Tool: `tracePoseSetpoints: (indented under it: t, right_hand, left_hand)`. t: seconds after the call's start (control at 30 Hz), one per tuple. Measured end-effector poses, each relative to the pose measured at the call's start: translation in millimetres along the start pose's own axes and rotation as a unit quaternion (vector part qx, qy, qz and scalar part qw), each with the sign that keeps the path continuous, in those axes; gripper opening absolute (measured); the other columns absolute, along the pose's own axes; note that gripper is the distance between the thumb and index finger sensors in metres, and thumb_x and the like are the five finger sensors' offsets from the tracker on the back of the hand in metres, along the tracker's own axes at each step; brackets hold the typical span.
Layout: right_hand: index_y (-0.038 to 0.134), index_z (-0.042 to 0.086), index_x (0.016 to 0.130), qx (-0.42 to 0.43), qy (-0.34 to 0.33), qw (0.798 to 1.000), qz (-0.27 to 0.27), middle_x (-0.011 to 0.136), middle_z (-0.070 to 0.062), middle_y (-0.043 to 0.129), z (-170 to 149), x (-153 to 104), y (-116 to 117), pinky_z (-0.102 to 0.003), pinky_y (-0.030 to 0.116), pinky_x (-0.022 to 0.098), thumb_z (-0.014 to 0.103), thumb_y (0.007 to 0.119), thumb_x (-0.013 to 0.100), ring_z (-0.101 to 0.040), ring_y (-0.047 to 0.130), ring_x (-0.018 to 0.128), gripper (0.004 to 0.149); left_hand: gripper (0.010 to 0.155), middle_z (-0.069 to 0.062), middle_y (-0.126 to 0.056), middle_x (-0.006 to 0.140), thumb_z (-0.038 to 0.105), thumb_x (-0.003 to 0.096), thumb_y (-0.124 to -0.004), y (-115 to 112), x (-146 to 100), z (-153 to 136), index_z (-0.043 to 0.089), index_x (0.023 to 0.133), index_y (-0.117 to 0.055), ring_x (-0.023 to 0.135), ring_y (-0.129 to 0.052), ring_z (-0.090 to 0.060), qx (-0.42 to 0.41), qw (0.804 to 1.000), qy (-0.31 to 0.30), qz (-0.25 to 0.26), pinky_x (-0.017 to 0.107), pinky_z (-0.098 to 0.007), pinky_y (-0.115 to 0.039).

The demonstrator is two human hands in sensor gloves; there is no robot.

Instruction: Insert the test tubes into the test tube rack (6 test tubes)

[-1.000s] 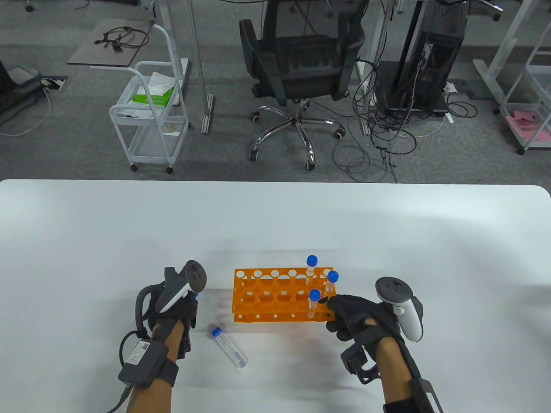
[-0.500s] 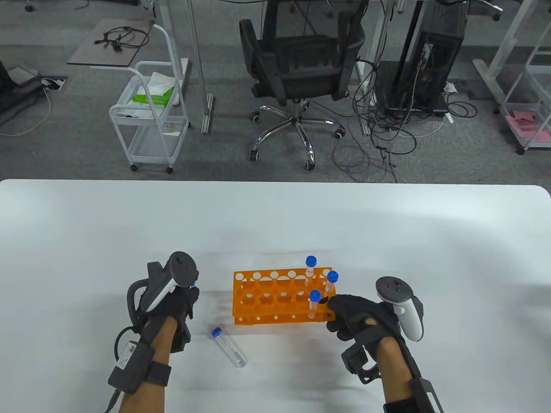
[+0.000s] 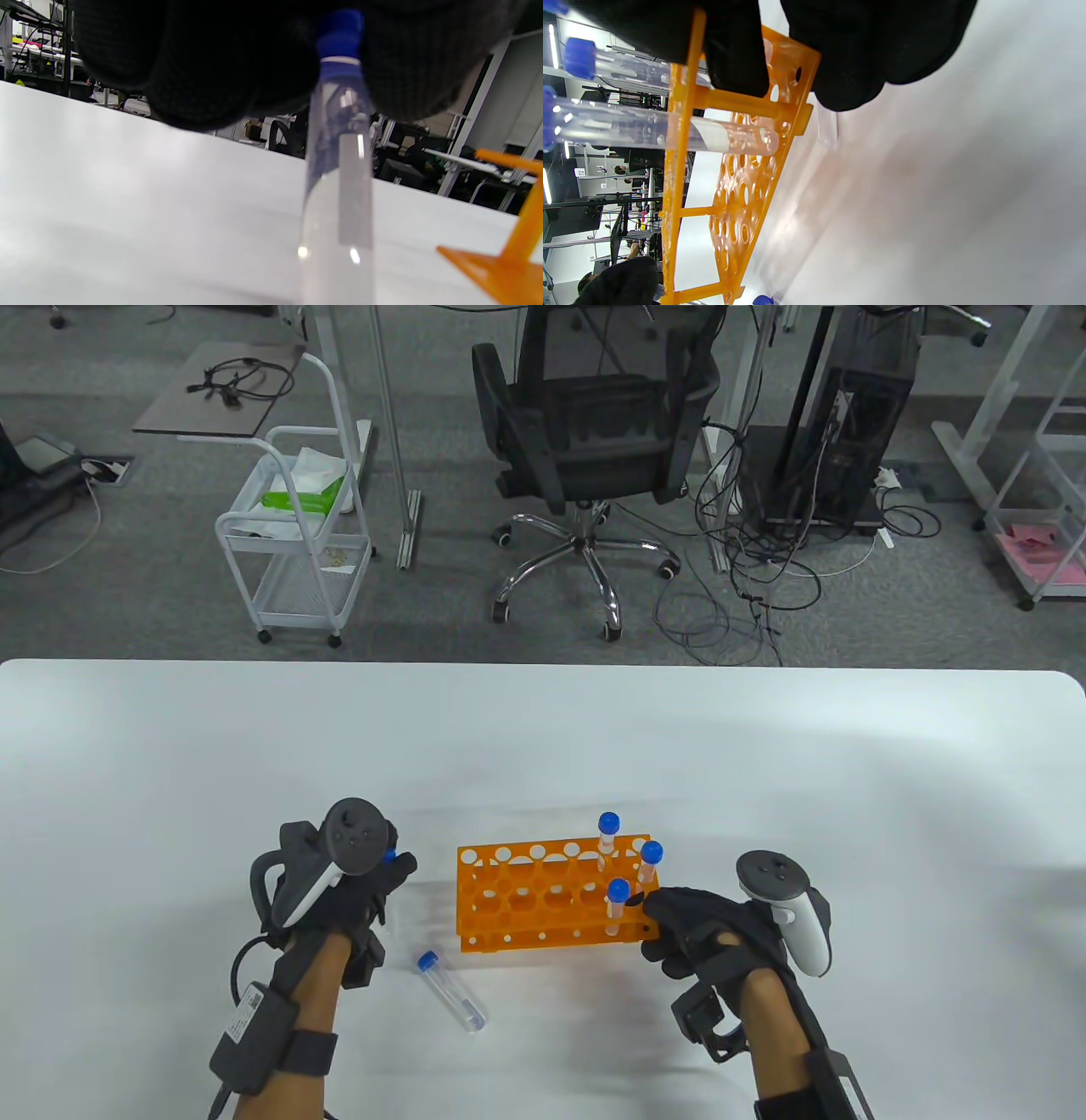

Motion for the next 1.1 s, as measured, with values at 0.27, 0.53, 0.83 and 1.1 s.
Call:
tracePoseSetpoints:
  t: [0.27, 0.53, 0.83, 1.1]
  right_hand:
    - [0.083, 0.031, 0.089, 0.002, -0.012, 1.0, 0.0, 0.101, -0.015, 0.075, 5, -4, 5, -0.052, 0.077, 0.057, 0.057, 0.071, 0.051, -0.034, 0.091, 0.078, 0.048]
    - [0.082, 0.032, 0.09, -0.003, -0.015, 1.0, 0.008, 0.101, -0.014, 0.075, 7, -5, 10, -0.052, 0.077, 0.057, 0.057, 0.07, 0.051, -0.033, 0.091, 0.078, 0.048]
    - [0.082, 0.032, 0.09, 0.0, -0.012, 1.0, 0.012, 0.102, -0.014, 0.074, 6, -4, 10, -0.052, 0.077, 0.057, 0.057, 0.07, 0.051, -0.033, 0.091, 0.078, 0.048]
    - [0.082, 0.032, 0.09, 0.006, -0.009, 1.0, 0.01, 0.101, -0.014, 0.075, 3, -3, 7, -0.052, 0.077, 0.057, 0.057, 0.07, 0.051, -0.034, 0.091, 0.078, 0.048]
  left_hand:
    - [0.051, -0.003, -0.1, 0.065, 0.047, 0.0368, -0.087, 24, -13, 24, 0.028, 0.084, -0.083, 0.047, -0.101, -0.02, 0.006, 0.998, -0.033, 0.06, 0.049, -0.049, -0.081]
    - [0.051, -0.005, -0.097, 0.074, 0.044, 0.0388, -0.088, 41, -22, 33, 0.029, 0.087, -0.08, 0.046, -0.1, -0.018, -0.017, 0.995, -0.052, 0.086, 0.048, -0.048, -0.081]
    - [0.053, -0.006, -0.096, 0.078, 0.041, 0.0397, -0.087, 64, -36, 51, 0.027, 0.09, -0.077, 0.045, -0.101, -0.018, -0.026, 0.986, -0.09, 0.136, 0.048, -0.048, -0.082]
    - [0.053, -0.006, -0.096, 0.079, 0.041, 0.0402, -0.087, 70, -48, 76, 0.027, 0.09, -0.077, 0.045, -0.102, -0.017, -0.021, 0.978, -0.139, 0.155, 0.047, -0.047, -0.083]
Point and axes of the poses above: the tracker on the back of each hand, its own z axis roughly to the thumb side, its own x axis roughly from the wrist to the fingertips, y = z × x, the point moved 5 cm from there along x, roughly from the wrist to the fingertips
